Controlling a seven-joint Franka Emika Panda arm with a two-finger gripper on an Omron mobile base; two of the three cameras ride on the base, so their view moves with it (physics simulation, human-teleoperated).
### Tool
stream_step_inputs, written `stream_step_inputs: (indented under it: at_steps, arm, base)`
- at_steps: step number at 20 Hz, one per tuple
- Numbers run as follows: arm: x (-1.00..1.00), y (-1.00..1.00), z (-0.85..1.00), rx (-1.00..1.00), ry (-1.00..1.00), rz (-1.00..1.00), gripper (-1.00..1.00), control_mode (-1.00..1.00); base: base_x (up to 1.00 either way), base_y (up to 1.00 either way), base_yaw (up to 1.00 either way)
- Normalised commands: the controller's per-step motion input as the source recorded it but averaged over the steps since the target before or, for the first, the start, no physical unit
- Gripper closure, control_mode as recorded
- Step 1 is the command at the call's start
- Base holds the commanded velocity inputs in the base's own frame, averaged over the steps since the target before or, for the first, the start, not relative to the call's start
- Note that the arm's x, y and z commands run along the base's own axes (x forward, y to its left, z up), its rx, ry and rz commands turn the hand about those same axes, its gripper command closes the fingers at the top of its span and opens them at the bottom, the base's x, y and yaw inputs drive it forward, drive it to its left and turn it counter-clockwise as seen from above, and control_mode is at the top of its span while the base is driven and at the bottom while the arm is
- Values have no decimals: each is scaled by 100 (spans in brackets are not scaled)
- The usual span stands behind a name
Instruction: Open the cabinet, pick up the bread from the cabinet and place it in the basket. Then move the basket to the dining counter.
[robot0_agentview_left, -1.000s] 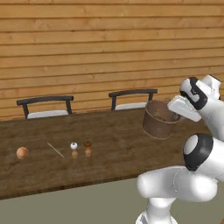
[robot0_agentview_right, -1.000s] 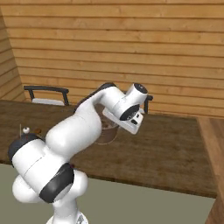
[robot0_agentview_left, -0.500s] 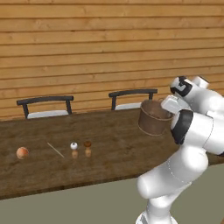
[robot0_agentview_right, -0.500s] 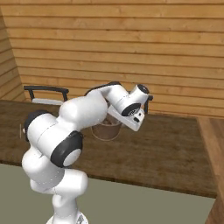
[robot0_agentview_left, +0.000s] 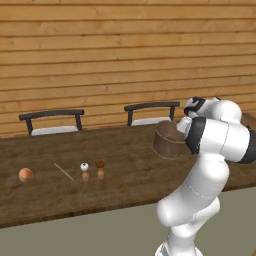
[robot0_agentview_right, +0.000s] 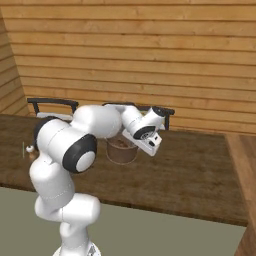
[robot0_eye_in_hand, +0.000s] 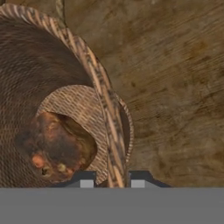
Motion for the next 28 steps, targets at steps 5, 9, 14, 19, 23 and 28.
stream_step_inputs:
  at_steps: [5,9,14,19,23,28]
  arm:
    - [12,0,-47,0,0,-3,100,-100]
    - [1,28,-42,0,0,0,-100,-100]
    - [-1,22,10,0,-6,0,-100,-100]
    - [-17,20,34,0,-10,0,-100,-100]
    - [-72,11,64,-3,-16,4,-100,-100]
    - [-75,33,65,-2,-16,3,-100,-100]
  base:
    - [0,0,0]
    - [0,0,0]
    - [0,0,0]
    - [0,0,0]
    - [0,0,0]
    - [0,0,0]
